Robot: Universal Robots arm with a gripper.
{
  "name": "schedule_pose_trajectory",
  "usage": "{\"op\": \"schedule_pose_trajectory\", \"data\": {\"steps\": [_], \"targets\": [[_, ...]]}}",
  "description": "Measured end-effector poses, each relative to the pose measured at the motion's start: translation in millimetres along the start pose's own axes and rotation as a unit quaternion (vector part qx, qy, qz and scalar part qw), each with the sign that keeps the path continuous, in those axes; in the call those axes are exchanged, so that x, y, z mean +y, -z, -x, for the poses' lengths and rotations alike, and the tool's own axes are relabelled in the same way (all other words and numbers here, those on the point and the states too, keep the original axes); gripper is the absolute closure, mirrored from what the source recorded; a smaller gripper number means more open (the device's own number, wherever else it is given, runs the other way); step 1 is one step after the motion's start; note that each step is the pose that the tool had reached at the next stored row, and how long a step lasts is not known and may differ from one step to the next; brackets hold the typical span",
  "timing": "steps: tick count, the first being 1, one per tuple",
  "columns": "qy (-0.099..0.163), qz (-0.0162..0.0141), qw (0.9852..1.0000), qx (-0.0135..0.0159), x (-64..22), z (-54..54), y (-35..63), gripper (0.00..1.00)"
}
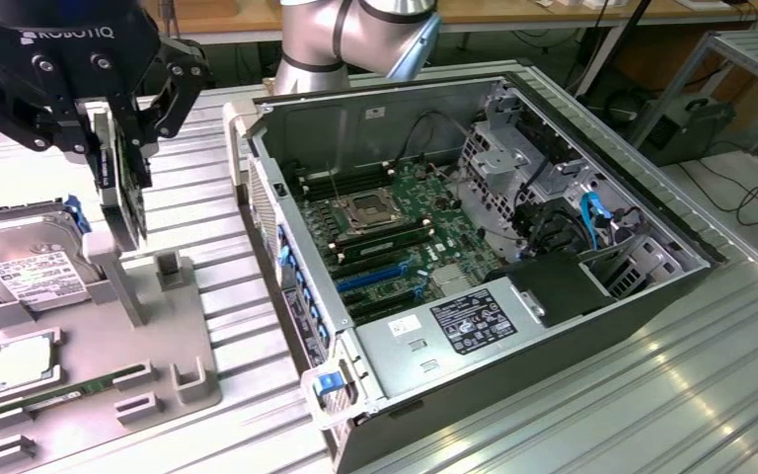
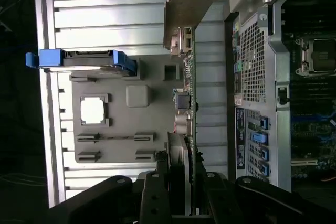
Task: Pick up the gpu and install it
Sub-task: 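Pick up the gpu and move the gpu toward the slot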
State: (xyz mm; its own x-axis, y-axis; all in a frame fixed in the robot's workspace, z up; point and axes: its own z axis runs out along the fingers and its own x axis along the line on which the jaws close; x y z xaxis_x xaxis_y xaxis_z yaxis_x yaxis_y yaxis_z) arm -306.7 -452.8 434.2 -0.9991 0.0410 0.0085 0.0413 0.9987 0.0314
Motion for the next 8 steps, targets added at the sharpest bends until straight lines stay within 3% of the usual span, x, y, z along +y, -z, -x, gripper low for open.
{"op": "schedule_pose_trajectory", "data": {"steps": [8], "targets": [[0.0, 0.0, 1.0, 0.0, 0.4, 7.5, 2.6, 0.72]]}}
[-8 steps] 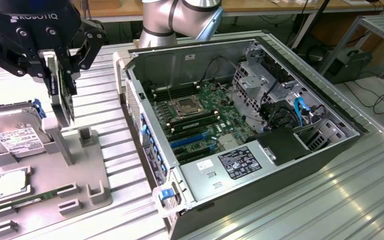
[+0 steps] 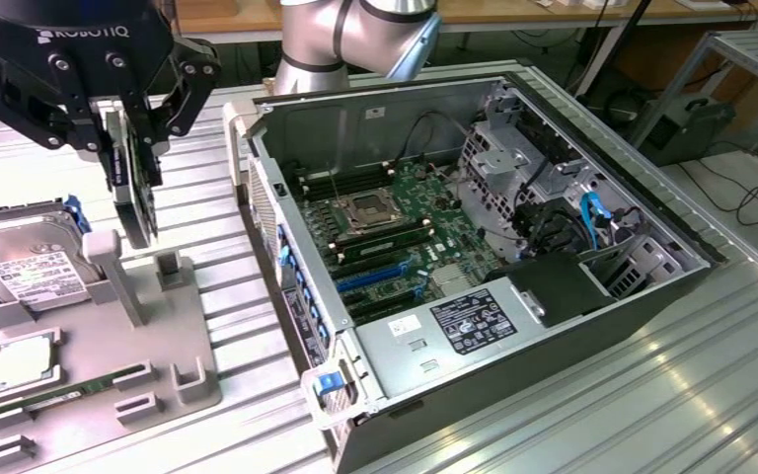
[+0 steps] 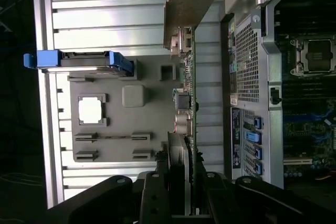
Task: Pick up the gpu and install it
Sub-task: 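Pick up the gpu and move the gpu toward the slot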
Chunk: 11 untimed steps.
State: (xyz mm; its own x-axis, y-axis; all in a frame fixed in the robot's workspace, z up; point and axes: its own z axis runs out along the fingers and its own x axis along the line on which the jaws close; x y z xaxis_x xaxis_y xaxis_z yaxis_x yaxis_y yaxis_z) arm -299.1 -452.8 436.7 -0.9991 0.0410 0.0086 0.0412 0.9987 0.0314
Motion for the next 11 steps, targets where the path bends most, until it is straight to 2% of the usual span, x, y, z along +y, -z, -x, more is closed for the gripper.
{"op": "schedule_pose_trajectory", "data": {"steps": [11], "targets": [[0.0, 0.0, 1.0, 0.0, 0.4, 10.3, 0.1, 0.72]]}}
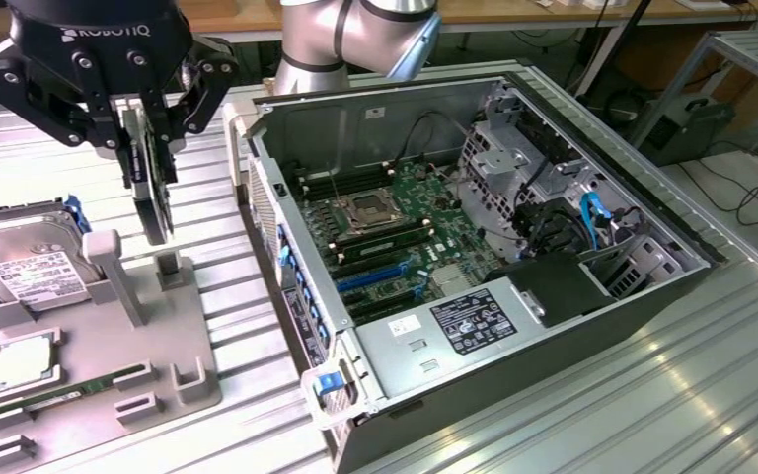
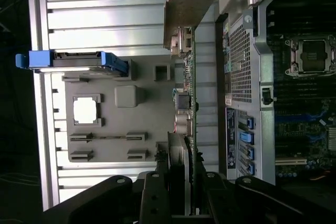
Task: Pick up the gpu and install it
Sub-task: 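Pick up the gpu and move the gpu toward the slot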
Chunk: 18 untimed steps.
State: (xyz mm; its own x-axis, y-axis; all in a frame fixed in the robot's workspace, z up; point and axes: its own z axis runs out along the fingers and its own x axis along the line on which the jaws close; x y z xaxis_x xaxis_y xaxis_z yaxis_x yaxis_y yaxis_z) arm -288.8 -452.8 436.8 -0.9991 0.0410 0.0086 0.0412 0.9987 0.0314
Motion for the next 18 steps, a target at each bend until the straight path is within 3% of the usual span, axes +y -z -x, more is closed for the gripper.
{"op": "schedule_pose_trajectory", "data": {"steps": [18], "targets": [[0.0, 0.0, 1.0, 0.0, 0.9, 20.6, 0.1, 0.72]]}}
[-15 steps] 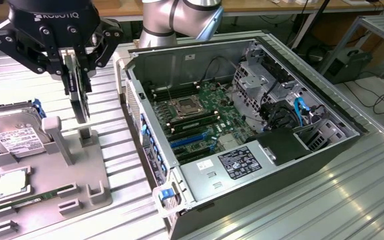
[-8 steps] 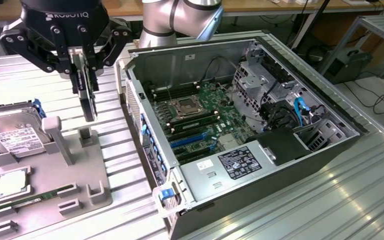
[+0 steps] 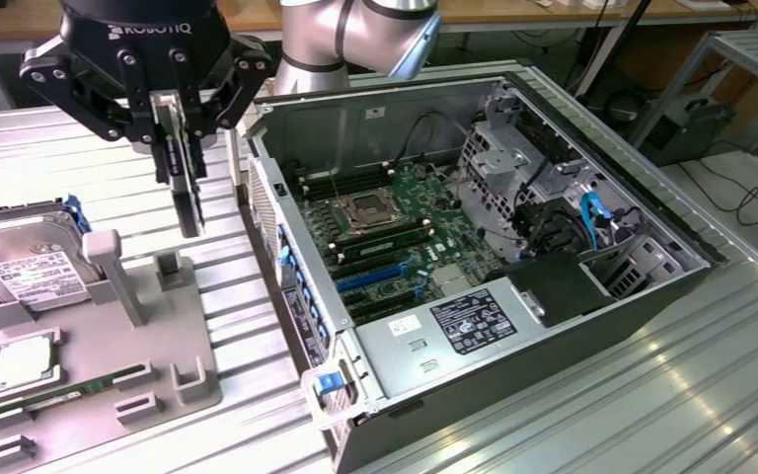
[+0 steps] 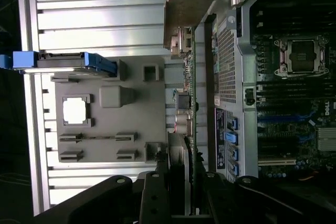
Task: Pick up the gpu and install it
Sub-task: 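Pick up the gpu and move the gpu toward the slot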
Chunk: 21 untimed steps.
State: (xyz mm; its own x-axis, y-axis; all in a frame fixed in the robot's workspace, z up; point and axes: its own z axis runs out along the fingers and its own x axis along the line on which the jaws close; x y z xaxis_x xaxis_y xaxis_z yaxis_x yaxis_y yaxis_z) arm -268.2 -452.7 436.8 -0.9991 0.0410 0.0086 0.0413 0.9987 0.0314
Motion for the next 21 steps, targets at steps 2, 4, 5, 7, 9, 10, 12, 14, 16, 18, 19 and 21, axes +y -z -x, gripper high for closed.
{"op": "schedule_pose_trajectory", "data": {"steps": [2, 4, 5, 7, 9, 10, 12, 14, 16, 18, 19, 21], "targets": [[0.0, 0.0, 1.0, 0.0, 0.1, 2.2, 0.0, 0.72], [0.0, 0.0, 1.0, 0.0, 0.2, 4.6, 0.0, 0.72], [0.0, 0.0, 1.0, 0.0, 0.2, 5.9, 0.0, 0.72], [0.0, 0.0, 1.0, 0.0, 0.4, 8.9, 0.1, 0.72], [0.0, 0.0, 1.0, 0.0, 0.5, 11.5, 0.0, 0.72], [0.0, 0.0, 1.0, 0.0, 0.5, 13.0, 0.1, 0.72], [0.0, 0.0, 1.0, 0.0, 0.7, 16.0, 0.1, 0.72], [0.0, 0.0, 1.0, 0.0, 0.7, 18.3, 0.1, 0.72], [0.0, 0.0, 1.0, 0.0, 0.9, 21.0, 0.1, 0.72], [0.0, 0.0, 1.0, 0.0, 0.9, 23.4, 0.2, 0.72], [0.0, 0.0, 1.0, 0.0, 1.0, 24.4, 0.2, 0.72], [0.0, 0.0, 1.0, 0.0, 1.1, 27.0, 0.2, 0.72]]}}
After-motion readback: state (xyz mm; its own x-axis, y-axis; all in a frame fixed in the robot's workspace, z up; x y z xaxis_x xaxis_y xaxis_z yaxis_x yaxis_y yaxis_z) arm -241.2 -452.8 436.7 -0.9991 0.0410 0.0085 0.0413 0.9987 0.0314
